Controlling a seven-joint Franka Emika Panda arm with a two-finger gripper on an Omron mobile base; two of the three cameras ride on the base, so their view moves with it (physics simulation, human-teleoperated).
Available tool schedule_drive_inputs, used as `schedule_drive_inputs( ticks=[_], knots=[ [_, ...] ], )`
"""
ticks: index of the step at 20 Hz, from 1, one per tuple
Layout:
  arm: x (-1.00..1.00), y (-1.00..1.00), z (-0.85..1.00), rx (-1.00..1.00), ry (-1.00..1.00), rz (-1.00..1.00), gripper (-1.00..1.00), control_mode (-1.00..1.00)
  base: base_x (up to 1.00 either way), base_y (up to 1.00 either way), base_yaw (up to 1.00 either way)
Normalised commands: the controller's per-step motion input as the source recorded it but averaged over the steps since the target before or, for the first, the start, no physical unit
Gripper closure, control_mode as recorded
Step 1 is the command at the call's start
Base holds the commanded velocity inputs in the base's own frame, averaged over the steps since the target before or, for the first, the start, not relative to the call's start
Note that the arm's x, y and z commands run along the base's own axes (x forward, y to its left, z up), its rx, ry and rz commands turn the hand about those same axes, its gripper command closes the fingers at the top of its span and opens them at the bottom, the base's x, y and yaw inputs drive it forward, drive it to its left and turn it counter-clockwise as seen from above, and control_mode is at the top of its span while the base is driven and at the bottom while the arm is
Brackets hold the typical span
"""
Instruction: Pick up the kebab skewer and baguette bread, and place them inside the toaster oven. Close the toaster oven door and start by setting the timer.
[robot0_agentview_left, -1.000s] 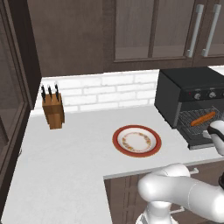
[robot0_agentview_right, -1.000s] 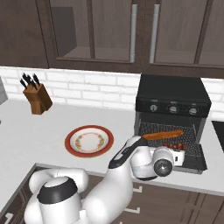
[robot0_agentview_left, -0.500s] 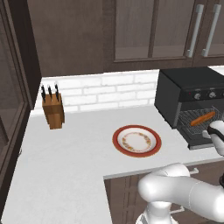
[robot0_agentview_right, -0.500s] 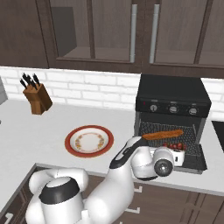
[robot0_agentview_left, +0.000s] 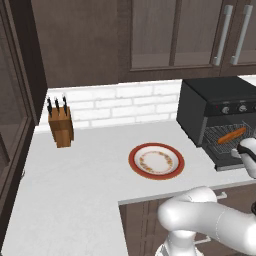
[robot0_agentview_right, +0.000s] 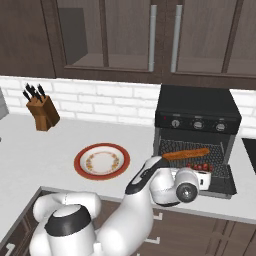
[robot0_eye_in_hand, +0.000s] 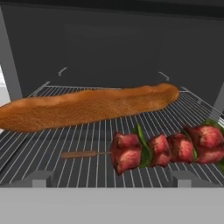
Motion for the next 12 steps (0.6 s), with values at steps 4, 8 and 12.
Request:
schedule_drive_inputs(
  ticks=[4,8,12],
  knots=[
    [-0.08,0.0,-0.02,0.0,0.0,0.0,-1.0,-1.0,0.0,0.0,0.0],
    [-0.09,0.0,-0.04,0.0,0.0,0.0,-1.0,-1.0,0.0,0.0,0.0],
    [-0.01,0.0,0.0,0.0,0.0,0.0,-1.0,-1.0,0.0,0.0,0.0]
  ],
)
